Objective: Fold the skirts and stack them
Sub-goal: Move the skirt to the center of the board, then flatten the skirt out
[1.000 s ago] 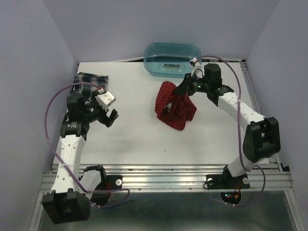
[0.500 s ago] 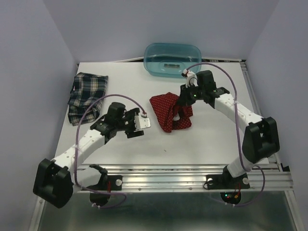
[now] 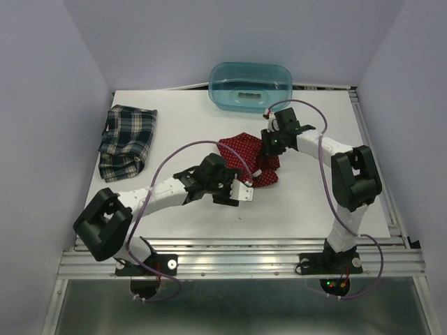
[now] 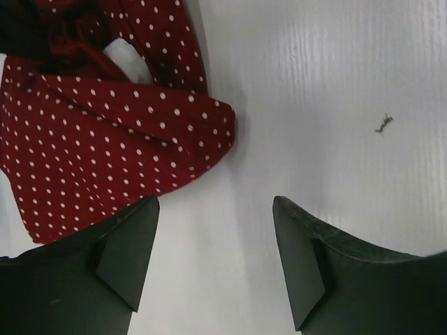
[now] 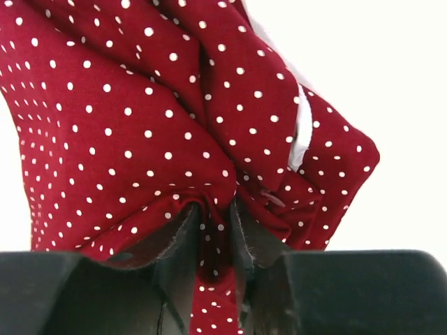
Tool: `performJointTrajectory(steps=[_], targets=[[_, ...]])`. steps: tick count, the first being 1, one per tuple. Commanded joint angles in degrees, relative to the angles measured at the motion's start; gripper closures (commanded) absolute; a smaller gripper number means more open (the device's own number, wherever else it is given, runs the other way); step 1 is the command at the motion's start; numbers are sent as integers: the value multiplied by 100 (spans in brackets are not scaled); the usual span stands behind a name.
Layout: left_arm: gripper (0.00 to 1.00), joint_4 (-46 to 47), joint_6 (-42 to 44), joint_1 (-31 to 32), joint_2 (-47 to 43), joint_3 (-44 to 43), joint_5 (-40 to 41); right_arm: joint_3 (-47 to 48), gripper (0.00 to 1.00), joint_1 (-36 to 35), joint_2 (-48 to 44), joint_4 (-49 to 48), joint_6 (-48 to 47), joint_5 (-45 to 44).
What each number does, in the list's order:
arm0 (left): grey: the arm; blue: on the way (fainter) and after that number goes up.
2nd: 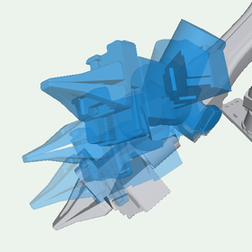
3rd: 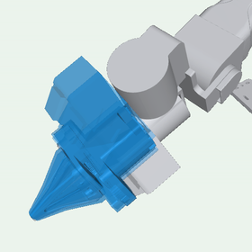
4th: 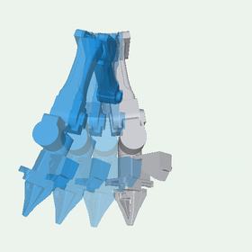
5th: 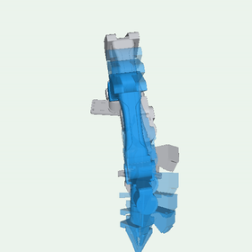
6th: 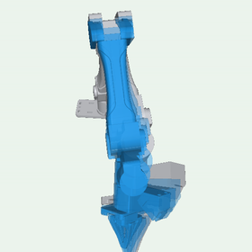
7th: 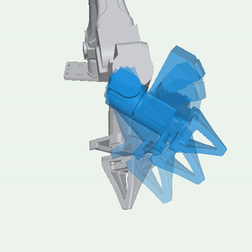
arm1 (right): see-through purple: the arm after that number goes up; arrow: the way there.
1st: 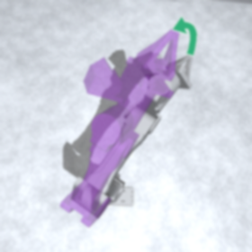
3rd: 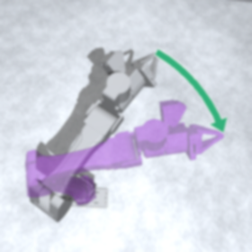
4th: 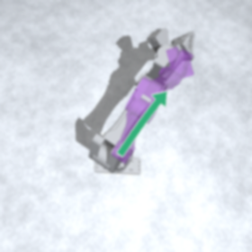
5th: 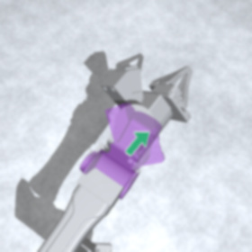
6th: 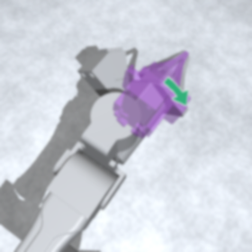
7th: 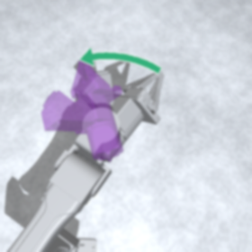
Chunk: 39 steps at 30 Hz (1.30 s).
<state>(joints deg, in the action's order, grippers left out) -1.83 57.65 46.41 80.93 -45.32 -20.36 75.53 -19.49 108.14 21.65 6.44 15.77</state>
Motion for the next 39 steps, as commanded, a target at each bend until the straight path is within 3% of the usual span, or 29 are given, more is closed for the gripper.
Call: performJointTrajectory(steps=[1,4,9,13,14,18,21,24,26,32,39], targets=[[23,428,212,113,448,-442,199,217,59,172,-239,50,51,57],[23,560,334,149,783,-583,226,208,39,331,-477,173,-63,233],[28,587,888,359,1083,-627,427,199,34,437,-767,524,-353,461],[57,552,898,412,1426,-899,568,-2,35,490,-996,814,-898,541],[70,534,654,412,1417,-987,594,-64,35,490,-1049,841,-977,515],[100,209,-261,185,805,-1391,210,-328,35,551,-1382,902,-1346,375],[100,-368,-1163,-70,364,-1900,-544,-320,35,665,-1471,902,-1496,287],[100,-941,-2070,-667,91,-2822,-1458,-179,34,875,-1506,894,-1610,321],[100,-838,-2950,-1203,-155,-3219,-1943,-117,34,963,-1541,902,-1689,418],[100,-249,-5004,-2441,-411,-3414,-2174,-3,33,1026,-1611,894,-1909,611],[100,-880,-5421,-2997,414,-3334,-1655,-82,35,1026,-1656,1034,-1699,1796]])
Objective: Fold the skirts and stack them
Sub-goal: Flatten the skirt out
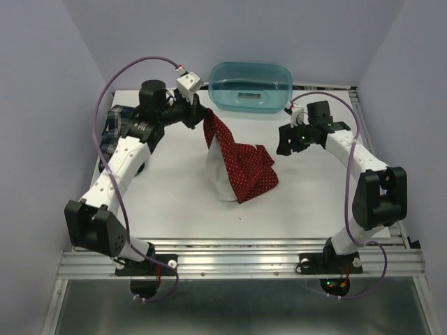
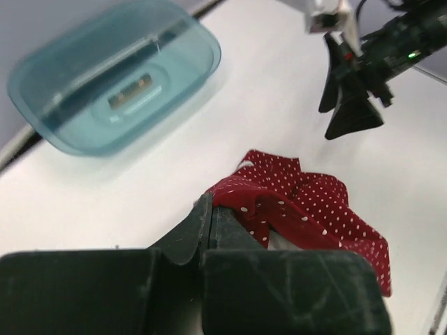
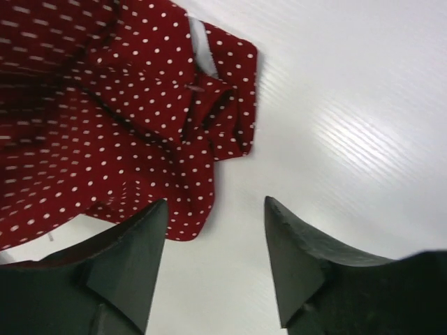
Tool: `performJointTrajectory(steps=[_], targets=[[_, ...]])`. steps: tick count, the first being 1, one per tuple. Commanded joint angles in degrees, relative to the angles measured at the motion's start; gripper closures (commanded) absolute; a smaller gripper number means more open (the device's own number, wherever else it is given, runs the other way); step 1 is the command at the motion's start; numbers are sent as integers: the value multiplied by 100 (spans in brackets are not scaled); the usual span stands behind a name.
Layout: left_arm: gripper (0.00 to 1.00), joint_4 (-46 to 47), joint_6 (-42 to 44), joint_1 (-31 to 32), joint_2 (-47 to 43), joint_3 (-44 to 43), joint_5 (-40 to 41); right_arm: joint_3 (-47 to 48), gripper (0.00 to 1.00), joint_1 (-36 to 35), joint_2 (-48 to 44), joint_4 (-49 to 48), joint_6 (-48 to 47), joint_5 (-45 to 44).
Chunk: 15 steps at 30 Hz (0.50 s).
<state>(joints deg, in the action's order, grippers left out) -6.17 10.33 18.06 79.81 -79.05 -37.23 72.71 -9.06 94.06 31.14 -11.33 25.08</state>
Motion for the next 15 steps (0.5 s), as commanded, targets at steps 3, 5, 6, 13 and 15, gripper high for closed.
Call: performJointTrajectory(steps=[3,5,6,13,15], targets=[[100,-595,-734,-172,816,-40,15,-19,46,-104,-379,33,350,1560],[100,-622,-865,-163,904,-119,23,-466,50,-376,-695,-300,561,1746],[100,-639,-883,-163,922,-155,58,-651,50,-516,-835,-623,632,1676],[100,-911,-1305,-163,1133,-462,743,-1039,39,-2387,-1110,-951,457,-18],[100,-1070,-1472,-163,1265,-603,1041,-1057,36,-3082,-978,-1030,351,-1046]])
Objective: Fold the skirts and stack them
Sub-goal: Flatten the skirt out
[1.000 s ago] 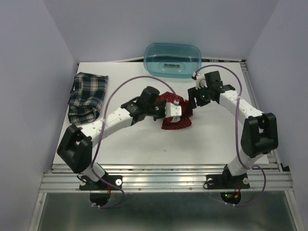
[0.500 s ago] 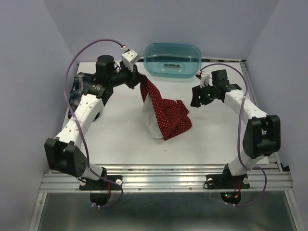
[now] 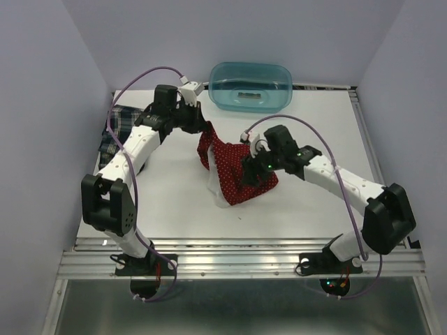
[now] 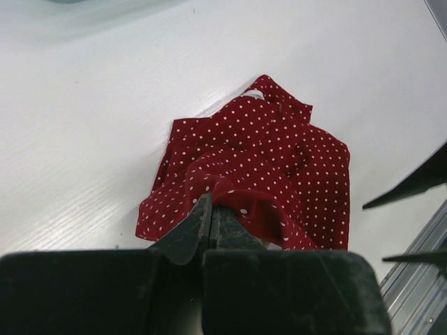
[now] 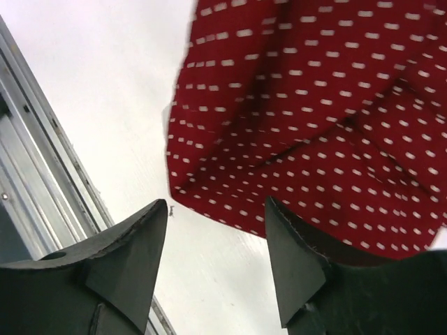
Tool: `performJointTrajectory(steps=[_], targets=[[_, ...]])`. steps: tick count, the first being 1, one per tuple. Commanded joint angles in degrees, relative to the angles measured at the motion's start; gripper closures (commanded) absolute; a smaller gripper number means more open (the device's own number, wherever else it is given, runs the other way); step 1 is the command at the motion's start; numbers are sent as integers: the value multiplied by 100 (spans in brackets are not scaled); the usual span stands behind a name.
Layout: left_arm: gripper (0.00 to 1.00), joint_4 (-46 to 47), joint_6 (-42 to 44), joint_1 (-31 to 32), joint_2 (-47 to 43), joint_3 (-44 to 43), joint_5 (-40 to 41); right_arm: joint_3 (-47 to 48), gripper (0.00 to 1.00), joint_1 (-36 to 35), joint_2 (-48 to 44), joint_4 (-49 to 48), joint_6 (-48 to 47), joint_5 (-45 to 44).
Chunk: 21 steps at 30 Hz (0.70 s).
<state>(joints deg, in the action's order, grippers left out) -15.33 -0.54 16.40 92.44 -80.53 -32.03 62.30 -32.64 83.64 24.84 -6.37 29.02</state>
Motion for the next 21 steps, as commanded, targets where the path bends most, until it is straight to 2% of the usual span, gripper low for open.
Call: performJointTrajectory(steps=[1,2,3,4,5,7,9,10,11,12,15,16,19,21], targets=[[100,-163,-421,-6,45,-489,575,-51,33,-1013,126,-427,-154,-1773],[100,-163,-456,-6,54,-490,593,-78,29,-1120,188,-454,-154,-1846],[100,-137,-474,-6,37,-481,575,-113,17,-1217,310,-532,-171,-1943],[100,-102,-491,-14,28,-472,549,-157,11,-1331,381,-585,-311,-2118],[100,-84,-491,-14,19,-455,531,-183,7,-1428,442,-603,-390,-2189],[100,-75,-474,-14,11,-463,522,-192,2,-1561,618,-621,-522,-2225],[100,-75,-413,-14,-16,-446,566,-114,4,-1736,750,-586,-584,-2190],[100,-66,-386,-14,-51,-411,584,-70,14,-1737,907,-568,-663,-2251],[100,-49,-377,-14,-86,-376,584,-26,27,-1806,1005,-559,-681,-2347],[100,-31,-342,-23,-173,-323,584,88,53,-1807,1171,-542,-664,-2609],[100,-75,-263,-23,-349,-209,540,168,85,-1807,1260,-550,-716,-3067],[100,-101,-211,-23,-498,-165,523,186,99,-1807,1234,-542,-699,-3121],[100,-303,97,-23,-875,72,443,159,99,-1807,787,-533,-585,-2955],[100,-522,508,-32,-1087,308,496,177,99,-1755,245,-507,-401,-2542]])
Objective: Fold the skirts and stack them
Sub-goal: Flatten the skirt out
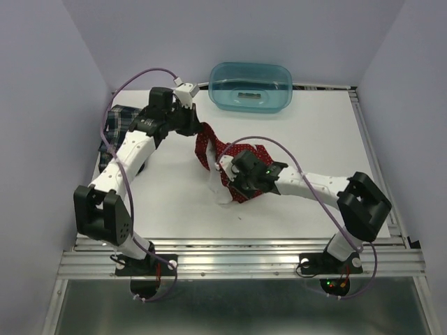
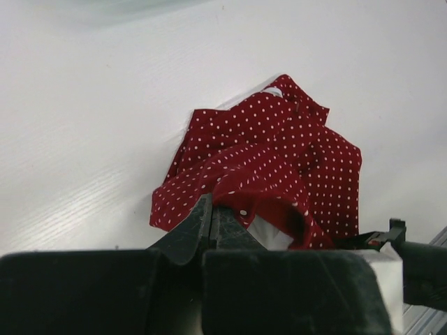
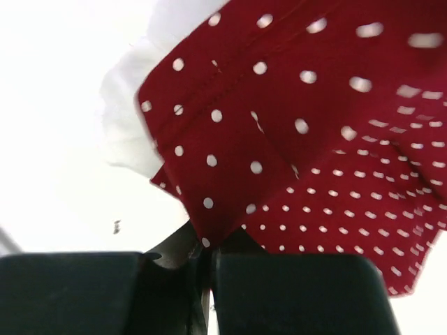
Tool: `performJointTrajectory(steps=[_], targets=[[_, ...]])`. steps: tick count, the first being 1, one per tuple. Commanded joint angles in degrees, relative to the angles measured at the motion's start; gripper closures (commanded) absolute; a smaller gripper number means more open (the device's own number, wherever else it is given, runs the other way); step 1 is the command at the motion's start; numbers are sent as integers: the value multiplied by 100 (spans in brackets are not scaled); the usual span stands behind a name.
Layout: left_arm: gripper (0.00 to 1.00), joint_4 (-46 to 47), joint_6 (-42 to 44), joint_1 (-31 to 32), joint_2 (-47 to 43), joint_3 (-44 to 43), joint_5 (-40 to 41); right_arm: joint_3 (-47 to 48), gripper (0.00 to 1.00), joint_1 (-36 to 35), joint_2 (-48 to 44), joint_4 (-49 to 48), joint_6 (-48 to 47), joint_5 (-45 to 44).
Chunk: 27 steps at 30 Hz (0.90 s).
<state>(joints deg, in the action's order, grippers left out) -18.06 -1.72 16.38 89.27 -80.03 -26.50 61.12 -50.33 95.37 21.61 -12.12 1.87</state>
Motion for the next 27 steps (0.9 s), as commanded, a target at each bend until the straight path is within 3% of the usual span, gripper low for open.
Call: performJointTrajectory(steps=[1,4,8,12,15,17,18,23,27], targets=[[100,-337,785,-30,-902,338,-39,347,99,66,-1133,-105,218,365],[100,-969,1547,-38,-1385,541,-30,681,99,522,-1922,211,429,1322],[100,-2181,2420,-162,-2001,262,-513,1577,99,1410,-2154,1153,596,3044],[100,-2886,2492,-249,-2239,-213,-1022,1675,99,1990,-2295,1188,755,3495],[100,-2660,1993,-267,-2143,-180,-902,1657,99,3017,-1901,1179,632,4039],[100,-2019,1554,-267,-1907,13,-130,1596,99,3684,-1463,1206,510,4286],[100,-1660,1238,-284,-1783,162,421,1552,99,3818,-1008,1206,335,4348],[100,-752,770,-329,-764,427,1041,1472,99,3952,182,1179,-212,3690],[100,-102,672,-407,-69,146,1690,2121,99,4100,930,970,-107,3181]])
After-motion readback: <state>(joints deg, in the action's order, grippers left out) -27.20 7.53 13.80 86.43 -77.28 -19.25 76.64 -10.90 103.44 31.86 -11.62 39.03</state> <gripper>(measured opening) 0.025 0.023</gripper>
